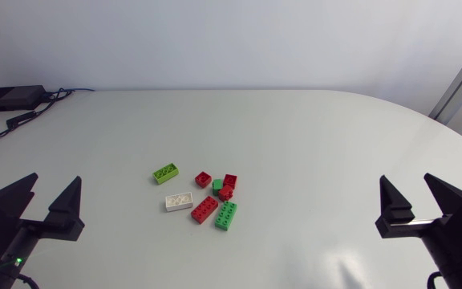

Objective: Sort duplo bricks by size, large to the right and small to the left

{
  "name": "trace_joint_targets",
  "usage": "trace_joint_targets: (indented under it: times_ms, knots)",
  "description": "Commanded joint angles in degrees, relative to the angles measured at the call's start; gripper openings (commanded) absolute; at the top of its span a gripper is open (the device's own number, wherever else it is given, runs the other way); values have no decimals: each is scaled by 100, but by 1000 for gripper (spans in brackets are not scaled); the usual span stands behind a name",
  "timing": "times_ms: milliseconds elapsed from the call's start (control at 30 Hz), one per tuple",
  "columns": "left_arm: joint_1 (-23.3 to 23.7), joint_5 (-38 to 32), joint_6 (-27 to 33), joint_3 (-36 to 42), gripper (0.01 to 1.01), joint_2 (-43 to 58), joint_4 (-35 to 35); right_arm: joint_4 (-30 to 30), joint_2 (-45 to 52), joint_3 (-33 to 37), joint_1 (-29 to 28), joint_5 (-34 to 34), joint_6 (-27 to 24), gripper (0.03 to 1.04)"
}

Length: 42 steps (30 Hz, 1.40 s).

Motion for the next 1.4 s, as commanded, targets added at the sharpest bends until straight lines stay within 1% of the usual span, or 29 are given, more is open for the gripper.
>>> trace_joint_targets:
  times_ms: [0,1167,1367]
  knots:
    - [9,-17,70,-119,984,-102,56,-102,-34,-220,-37,-54,71,1005]
    - [0,-17,61,-119,984,-93,29,-93,-34,-220,-37,-45,71,1005]
    - [0,-17,52,-119,984,-93,29,-102,-25,-220,-107,-45,71,1005]
